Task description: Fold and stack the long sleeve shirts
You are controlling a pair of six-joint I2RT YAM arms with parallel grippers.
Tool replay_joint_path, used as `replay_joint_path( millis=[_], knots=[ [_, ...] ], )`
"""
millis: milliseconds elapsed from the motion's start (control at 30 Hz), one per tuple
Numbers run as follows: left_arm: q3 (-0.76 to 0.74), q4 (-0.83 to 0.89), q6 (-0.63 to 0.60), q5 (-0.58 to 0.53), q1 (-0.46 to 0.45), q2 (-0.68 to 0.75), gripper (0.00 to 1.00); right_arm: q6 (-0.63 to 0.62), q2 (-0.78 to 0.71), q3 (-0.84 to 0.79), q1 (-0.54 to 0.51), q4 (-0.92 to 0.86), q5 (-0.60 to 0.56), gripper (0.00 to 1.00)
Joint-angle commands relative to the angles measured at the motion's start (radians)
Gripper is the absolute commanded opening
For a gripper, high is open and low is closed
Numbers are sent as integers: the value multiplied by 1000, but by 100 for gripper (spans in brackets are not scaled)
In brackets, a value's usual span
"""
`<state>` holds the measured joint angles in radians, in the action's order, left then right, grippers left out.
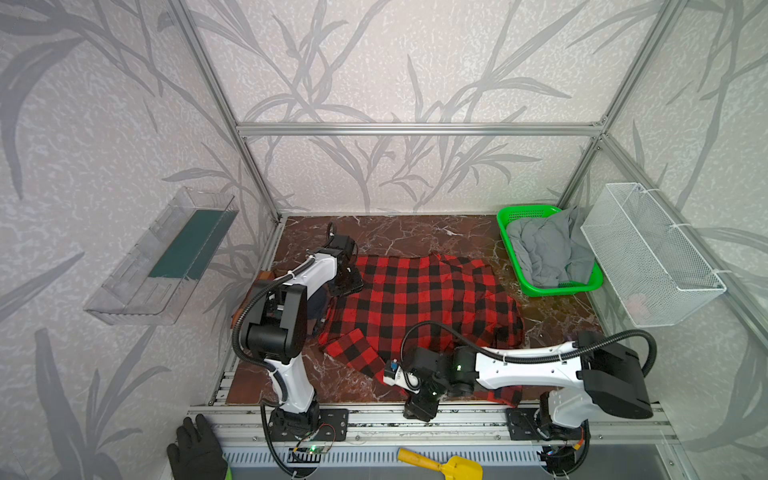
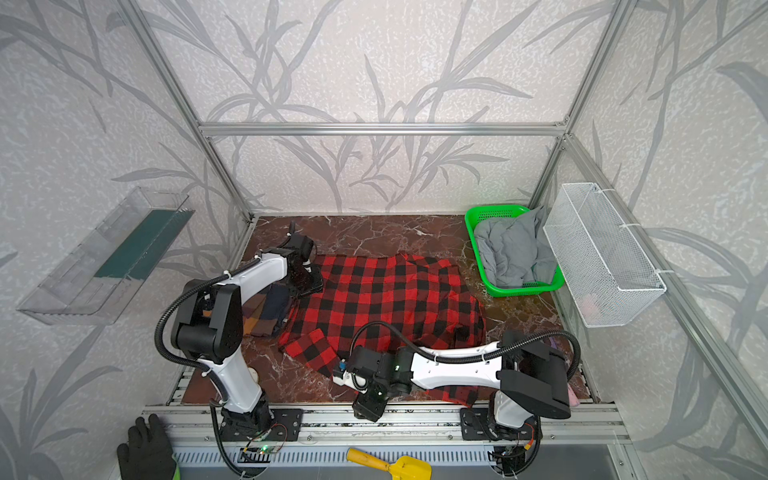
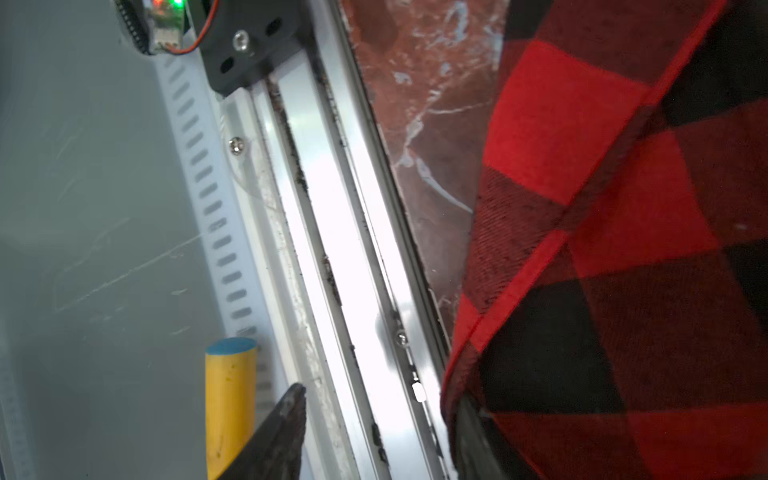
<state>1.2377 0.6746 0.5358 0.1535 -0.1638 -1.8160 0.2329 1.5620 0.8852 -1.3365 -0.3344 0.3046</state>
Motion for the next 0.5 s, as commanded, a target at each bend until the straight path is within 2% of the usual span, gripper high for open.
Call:
replay_joint_path(
  millis=[0, 300, 467],
  knots=[
    [1, 4, 18, 31, 6, 0, 40, -55, -8, 39, 6, -48, -30, 58],
    [-14, -7, 19, 52, 22, -21, 40, -100, 139, 243, 101, -76, 105, 58],
    [14, 15, 10, 20, 30, -50, 40, -65, 211, 287, 126, 39, 99, 58]
  ],
)
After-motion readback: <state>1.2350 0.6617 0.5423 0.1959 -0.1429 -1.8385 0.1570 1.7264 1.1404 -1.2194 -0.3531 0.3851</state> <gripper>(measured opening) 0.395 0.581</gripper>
